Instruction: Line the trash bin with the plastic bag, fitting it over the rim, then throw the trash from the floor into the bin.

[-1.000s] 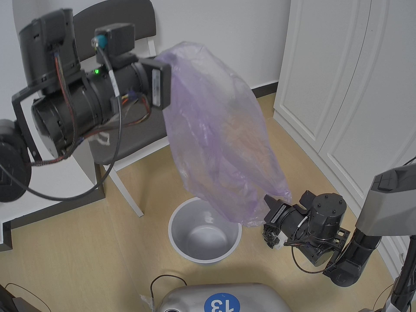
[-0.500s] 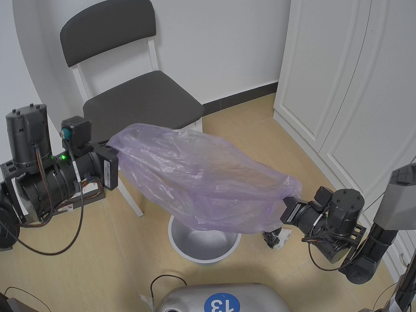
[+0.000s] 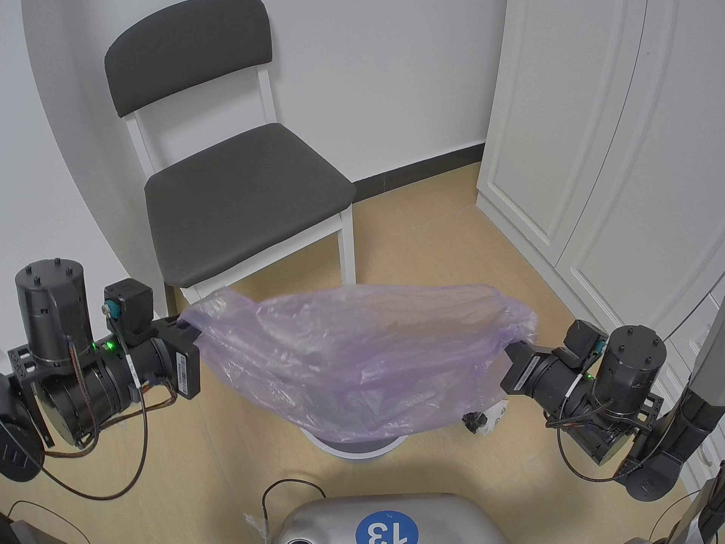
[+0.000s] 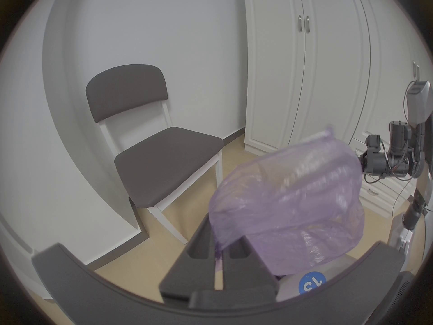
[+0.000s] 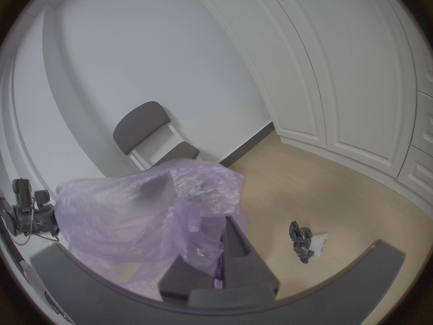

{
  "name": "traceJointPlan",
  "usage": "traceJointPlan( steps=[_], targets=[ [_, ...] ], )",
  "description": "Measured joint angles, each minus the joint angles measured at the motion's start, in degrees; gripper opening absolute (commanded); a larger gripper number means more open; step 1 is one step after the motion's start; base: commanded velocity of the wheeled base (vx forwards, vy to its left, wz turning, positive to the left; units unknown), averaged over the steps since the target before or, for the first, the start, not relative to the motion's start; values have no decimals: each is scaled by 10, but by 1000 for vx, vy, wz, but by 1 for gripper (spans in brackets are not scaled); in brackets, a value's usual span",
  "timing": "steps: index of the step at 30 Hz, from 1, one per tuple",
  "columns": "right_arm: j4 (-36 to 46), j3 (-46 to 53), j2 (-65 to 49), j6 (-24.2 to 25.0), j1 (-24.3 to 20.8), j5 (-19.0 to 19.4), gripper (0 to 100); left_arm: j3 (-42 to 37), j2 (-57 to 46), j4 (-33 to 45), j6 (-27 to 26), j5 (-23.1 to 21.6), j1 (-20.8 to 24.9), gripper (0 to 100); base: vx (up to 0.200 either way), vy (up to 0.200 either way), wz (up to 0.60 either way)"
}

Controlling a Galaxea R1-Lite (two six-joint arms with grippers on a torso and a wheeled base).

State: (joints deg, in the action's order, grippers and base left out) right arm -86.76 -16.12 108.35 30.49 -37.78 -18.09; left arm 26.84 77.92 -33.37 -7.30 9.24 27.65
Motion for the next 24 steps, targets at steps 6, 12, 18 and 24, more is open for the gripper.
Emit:
traceJointPlan(
  steps=[6,12,18,24],
  targets=[
    [24,-4,-34,-6,-8,2,0,-36,-8,-17,1,11,14,0,0,0,0],
    [94,-51,-56,-28,-25,6,0,-42,11,-28,-2,12,27,0,0,0,0],
    [142,-102,-60,-54,-50,9,0,-25,53,-78,-3,16,58,0,0,0,0],
    [188,-158,-57,-70,-86,18,0,-15,108,-141,-4,33,85,0,0,0,0]
  ],
)
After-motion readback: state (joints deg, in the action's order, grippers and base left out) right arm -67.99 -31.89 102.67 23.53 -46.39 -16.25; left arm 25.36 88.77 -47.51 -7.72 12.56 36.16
